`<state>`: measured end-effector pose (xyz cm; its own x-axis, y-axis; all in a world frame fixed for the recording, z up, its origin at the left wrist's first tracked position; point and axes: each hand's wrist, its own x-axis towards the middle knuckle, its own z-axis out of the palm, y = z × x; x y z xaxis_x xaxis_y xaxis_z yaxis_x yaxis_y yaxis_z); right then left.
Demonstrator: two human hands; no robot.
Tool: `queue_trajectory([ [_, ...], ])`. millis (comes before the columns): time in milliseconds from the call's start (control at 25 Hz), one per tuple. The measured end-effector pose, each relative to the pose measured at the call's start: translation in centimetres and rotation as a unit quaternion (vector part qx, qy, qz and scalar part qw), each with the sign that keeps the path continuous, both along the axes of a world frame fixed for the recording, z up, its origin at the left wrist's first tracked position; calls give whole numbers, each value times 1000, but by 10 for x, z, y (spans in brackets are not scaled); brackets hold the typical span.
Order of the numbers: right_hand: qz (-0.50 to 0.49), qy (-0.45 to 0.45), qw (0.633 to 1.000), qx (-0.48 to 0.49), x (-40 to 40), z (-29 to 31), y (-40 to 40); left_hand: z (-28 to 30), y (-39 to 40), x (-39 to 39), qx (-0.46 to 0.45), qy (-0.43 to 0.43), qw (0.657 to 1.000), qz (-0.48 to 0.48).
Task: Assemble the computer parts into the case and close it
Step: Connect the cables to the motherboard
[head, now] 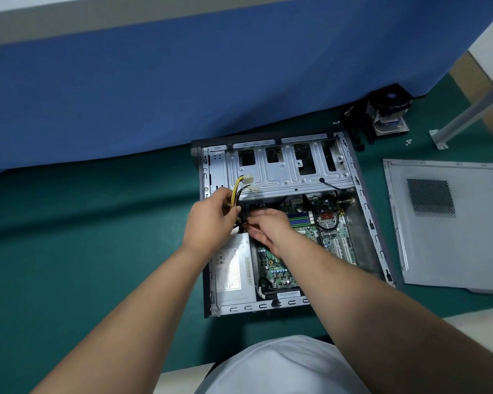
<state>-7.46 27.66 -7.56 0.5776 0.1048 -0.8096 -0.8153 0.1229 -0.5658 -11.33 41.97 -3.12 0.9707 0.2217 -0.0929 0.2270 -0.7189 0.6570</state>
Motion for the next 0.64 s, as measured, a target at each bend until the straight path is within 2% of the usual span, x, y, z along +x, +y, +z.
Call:
queue_trajectory([
  [200,15,3,998,66,-3,8,-11,2,1,7,11,46,999,-24],
  [360,37,-36,996,75,-8,15,-14,0,1,9,59,78,993,-66],
  [640,-68,-104,988,90,-21,26,-11,-2,1,13,149,89,979,-104],
])
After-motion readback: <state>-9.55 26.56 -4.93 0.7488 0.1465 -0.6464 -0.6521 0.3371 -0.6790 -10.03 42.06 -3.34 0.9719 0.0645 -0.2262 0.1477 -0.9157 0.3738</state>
